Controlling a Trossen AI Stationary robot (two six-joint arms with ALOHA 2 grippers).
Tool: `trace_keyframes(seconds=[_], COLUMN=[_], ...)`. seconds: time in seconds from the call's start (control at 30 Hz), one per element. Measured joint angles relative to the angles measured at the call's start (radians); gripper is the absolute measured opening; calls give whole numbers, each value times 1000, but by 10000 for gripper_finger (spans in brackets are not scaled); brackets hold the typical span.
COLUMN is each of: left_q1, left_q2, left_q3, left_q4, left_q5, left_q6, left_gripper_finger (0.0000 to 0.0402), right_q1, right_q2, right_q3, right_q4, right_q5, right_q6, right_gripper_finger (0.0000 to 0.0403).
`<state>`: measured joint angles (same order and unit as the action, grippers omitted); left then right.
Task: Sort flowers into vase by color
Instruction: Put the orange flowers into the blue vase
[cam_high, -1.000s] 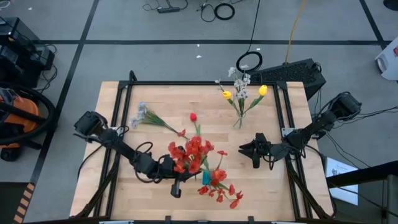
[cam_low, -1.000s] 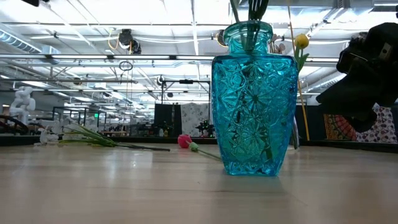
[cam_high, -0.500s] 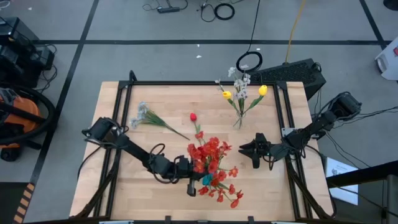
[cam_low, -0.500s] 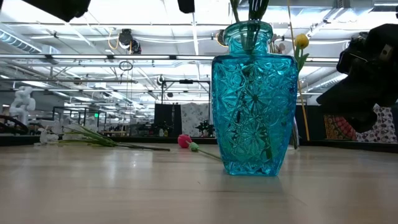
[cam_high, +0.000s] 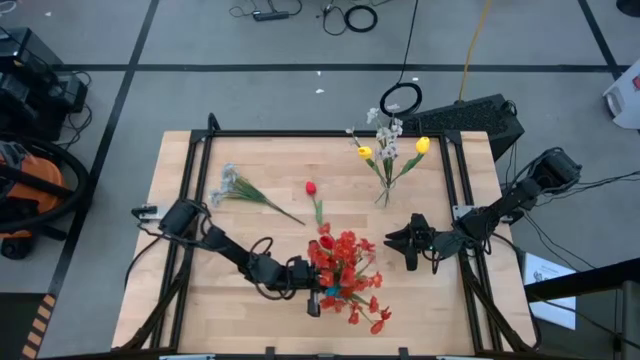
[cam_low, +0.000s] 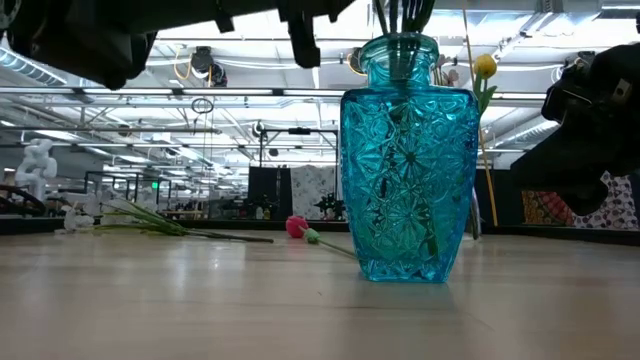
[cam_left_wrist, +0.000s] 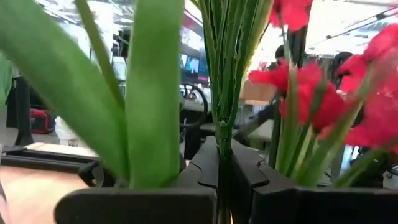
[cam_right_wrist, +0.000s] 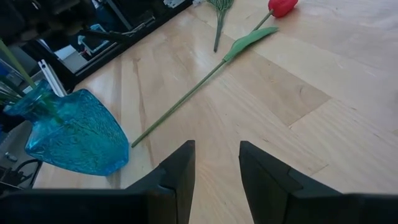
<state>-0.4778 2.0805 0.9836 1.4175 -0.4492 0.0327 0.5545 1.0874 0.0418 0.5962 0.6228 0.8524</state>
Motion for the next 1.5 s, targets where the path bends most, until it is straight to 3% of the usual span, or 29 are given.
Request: trace_keyframes(seconds=[0.47,0.9,1.23,1.5], left_q1=[17,17,15,-13], left_q2=[11,11,11,-7], left_q3=[0,0,0,-1], left_q4=[-145,-152,-169,-185], left_q5=[-2,30,30,-8], left_q6=[-27,-28,-52,4], left_gripper_finger=[29,33,114,121], right_q1=[0,0,0,0], right_q2=[0,0,0,0], right_q3=[0,0,0,0], right_q4=[-2,-2,-2,-3], right_q5=[0,0,0,0], right_q6=[25,26,26,45], right_gripper_finger=[116,116,116,116])
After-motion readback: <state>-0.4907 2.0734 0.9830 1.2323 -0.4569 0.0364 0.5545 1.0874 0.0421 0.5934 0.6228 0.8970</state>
